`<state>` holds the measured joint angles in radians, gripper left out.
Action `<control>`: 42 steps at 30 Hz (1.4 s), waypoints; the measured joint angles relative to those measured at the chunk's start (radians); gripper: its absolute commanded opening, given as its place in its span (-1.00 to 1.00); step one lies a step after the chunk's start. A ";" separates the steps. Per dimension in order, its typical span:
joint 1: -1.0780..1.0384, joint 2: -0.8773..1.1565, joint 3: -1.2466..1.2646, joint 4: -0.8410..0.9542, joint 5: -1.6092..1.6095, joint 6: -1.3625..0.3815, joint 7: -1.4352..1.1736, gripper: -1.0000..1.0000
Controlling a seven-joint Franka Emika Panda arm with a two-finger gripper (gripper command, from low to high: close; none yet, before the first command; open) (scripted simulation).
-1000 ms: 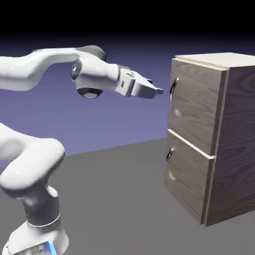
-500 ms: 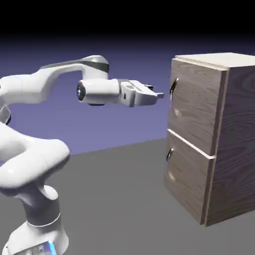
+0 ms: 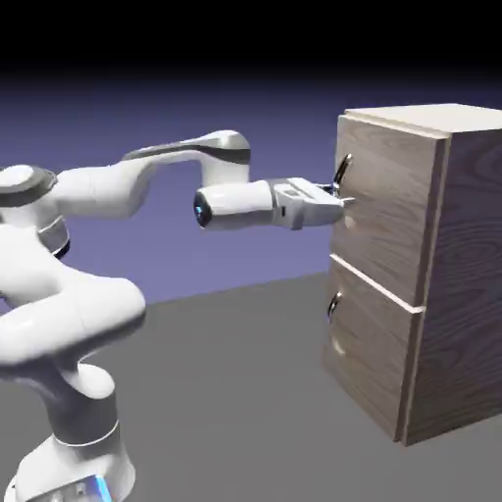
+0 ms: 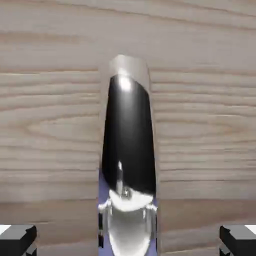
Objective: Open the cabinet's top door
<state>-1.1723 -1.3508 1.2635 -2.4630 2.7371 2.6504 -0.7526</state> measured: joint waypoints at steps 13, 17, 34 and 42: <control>0.184 0.023 -0.269 -0.375 -0.172 -0.567 -0.115 -1.00; 0.176 0.041 -0.366 -0.441 -0.265 -0.741 -0.149 -1.00; -0.142 0.380 -0.720 -0.414 -0.850 -1.468 -0.433 -1.00; -0.285 0.670 -0.755 -0.233 -1.163 -1.659 -0.621 -1.00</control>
<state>-1.4577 -0.6807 0.5081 -2.6959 1.5740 0.9918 -1.3736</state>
